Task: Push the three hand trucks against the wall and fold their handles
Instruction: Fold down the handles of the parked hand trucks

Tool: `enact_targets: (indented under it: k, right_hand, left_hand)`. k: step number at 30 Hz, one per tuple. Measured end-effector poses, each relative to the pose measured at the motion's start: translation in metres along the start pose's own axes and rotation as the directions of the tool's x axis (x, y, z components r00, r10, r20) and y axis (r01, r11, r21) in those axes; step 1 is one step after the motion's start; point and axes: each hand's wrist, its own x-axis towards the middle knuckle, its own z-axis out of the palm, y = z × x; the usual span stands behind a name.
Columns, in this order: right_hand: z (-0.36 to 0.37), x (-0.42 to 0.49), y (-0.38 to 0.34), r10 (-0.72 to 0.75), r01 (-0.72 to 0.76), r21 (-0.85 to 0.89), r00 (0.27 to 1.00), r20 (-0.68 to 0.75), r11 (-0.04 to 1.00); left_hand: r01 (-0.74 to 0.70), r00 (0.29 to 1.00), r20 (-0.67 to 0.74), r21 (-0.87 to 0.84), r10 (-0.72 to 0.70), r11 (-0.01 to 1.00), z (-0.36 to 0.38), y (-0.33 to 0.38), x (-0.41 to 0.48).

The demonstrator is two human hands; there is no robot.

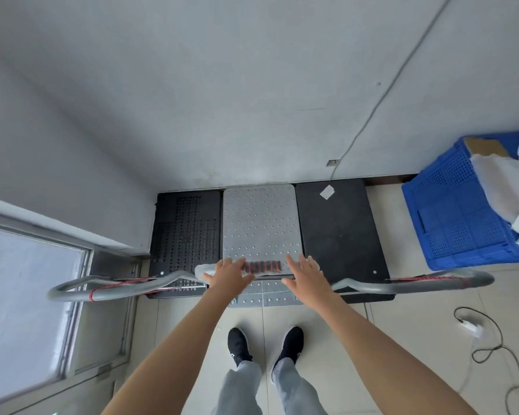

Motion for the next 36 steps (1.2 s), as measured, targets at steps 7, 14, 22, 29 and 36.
enact_targets:
  k: [7,14,22,29,36]
  right_hand:
    - [0.013,0.016,-0.006,-0.02,0.018,-0.022,0.997,-0.074,1.0]
    - [0.018,0.02,-0.007,-0.008,0.016,0.107,0.997,-0.073,0.994]
    - [0.033,0.03,-0.015,0.038,-0.002,0.168,0.977,-0.211,0.986]
    - [0.053,0.028,-0.025,0.008,0.04,0.142,0.947,-0.321,0.989]
    - [0.065,0.017,-0.041,0.013,0.035,0.136,0.941,-0.338,0.99]
  left_hand:
    - [-0.098,0.994,0.047,0.023,0.097,0.995,0.006,-0.006,0.017]
    - [-0.074,0.997,0.037,0.088,0.071,0.993,0.011,-0.007,0.027]
    - [-0.073,0.997,-0.004,0.068,0.074,0.995,0.011,-0.011,0.038]
    - [-0.096,0.995,0.03,0.004,0.096,0.995,0.003,-0.022,0.031]
    - [-0.041,0.998,0.057,-0.018,0.041,0.999,0.008,-0.04,0.025]
